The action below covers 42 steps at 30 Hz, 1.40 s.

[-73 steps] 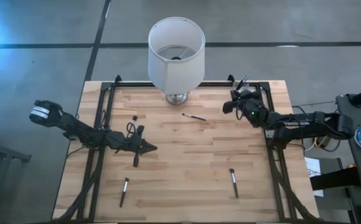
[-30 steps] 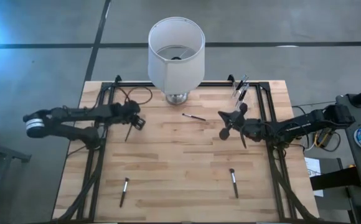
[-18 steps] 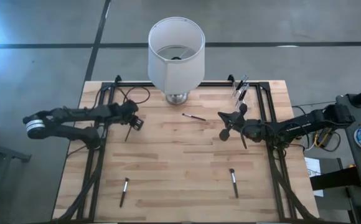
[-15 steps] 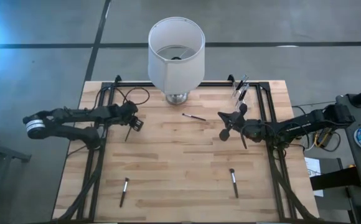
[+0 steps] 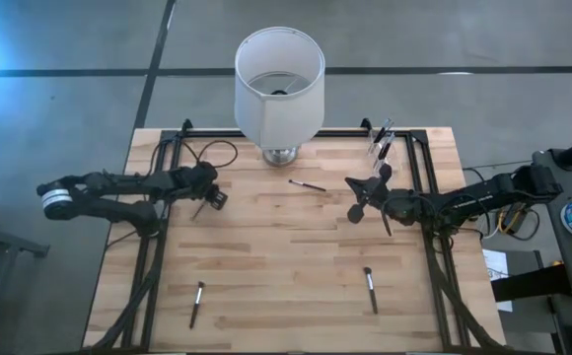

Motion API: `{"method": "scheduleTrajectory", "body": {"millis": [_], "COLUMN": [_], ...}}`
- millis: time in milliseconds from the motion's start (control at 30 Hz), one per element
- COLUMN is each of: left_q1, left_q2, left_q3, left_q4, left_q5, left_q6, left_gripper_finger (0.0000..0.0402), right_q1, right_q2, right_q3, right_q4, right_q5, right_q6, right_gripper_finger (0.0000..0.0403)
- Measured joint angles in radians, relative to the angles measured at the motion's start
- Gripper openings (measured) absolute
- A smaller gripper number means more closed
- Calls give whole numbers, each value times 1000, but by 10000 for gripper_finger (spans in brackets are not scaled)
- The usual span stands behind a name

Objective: Put items in baskets/containers
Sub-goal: Put the eye groomer brush into the transparent organizer

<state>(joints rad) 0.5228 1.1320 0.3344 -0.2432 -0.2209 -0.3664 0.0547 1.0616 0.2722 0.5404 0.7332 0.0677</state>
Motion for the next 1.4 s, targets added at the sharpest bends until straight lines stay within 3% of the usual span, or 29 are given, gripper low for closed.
{"method": "scheduleTrajectory", "body": {"millis": [233, 467, 900, 1400], "left_q1": [0, 0, -25, -251], "left_q2": [66, 37, -43, -115], "left_q3": [1, 14, 32, 55], "left_q4": [-1, -2, -28, 50], "left_q5": [-7, -10, 80, 71], "left_q6": [60, 90, 95, 29], "left_gripper_finger": [62, 6, 0, 0], "right_q1": [0, 0, 0, 4], "right_q2": [0, 0, 0, 0], "right_q3": [0, 0, 0, -9], "right_q4": [0, 0, -1, -7], "right_q5": [0, 0, 0, -6], "right_q6": [0, 0, -1, 9], "right_gripper_finger": [8, 8, 8, 8]}}
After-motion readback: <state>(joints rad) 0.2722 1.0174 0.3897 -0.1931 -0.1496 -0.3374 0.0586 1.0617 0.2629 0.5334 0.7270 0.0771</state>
